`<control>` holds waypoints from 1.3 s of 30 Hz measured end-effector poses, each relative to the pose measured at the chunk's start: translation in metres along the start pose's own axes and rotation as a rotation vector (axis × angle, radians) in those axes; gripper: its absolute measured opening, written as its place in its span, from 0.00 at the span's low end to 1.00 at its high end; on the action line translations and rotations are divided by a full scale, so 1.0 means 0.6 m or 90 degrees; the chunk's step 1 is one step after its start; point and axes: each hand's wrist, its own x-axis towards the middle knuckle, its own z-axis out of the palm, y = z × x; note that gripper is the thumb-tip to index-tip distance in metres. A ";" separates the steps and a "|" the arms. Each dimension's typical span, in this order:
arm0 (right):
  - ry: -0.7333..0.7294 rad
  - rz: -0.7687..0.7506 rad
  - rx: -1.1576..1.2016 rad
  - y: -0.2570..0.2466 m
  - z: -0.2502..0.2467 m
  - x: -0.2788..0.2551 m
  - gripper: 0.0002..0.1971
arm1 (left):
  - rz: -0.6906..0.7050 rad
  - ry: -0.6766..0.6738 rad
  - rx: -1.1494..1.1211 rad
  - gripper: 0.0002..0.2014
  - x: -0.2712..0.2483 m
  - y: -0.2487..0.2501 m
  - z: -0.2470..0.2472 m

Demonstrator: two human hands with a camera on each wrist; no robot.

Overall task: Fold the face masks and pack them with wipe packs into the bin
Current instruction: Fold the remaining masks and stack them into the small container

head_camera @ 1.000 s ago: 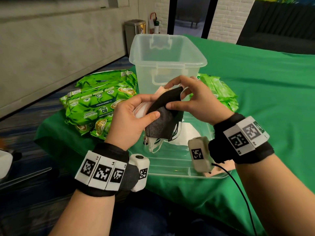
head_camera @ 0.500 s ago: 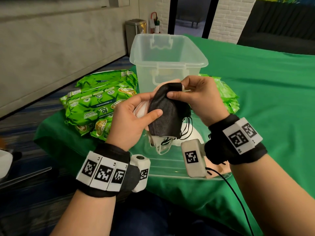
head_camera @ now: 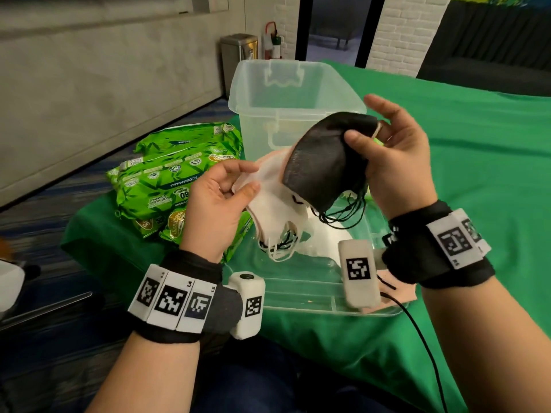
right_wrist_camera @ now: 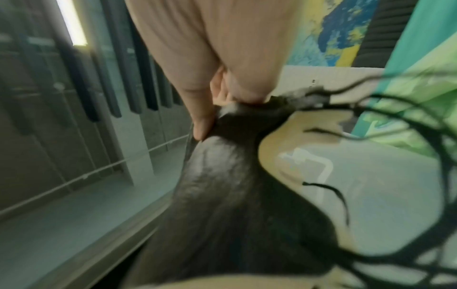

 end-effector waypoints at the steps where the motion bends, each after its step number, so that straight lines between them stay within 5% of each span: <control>1: -0.024 0.016 0.025 -0.003 -0.004 0.002 0.17 | -0.002 0.008 0.015 0.16 0.000 -0.001 -0.001; 9: -0.340 0.152 -0.137 0.017 0.027 -0.042 0.02 | -0.030 0.066 0.028 0.13 -0.002 0.007 0.014; 16: -0.127 0.258 0.063 0.037 0.053 -0.043 0.07 | -0.064 0.030 -0.086 0.14 -0.009 0.011 0.015; 21: -0.122 0.360 0.175 0.032 0.066 -0.037 0.12 | -0.068 0.011 -0.079 0.16 -0.014 0.011 0.016; 26: -0.092 0.297 0.173 0.032 0.077 -0.042 0.07 | -0.082 0.044 -0.081 0.11 -0.015 0.016 0.014; 33: -0.083 0.036 -0.118 0.039 0.087 -0.053 0.10 | -0.123 -0.010 -0.052 0.03 -0.008 0.024 0.011; 37: -0.102 -0.034 -0.243 0.048 0.088 -0.064 0.08 | -0.051 0.030 0.046 0.10 -0.007 0.013 0.015; 39: -0.150 -0.013 -0.266 0.048 0.083 -0.067 0.20 | -0.034 0.083 0.044 0.12 -0.006 0.010 0.012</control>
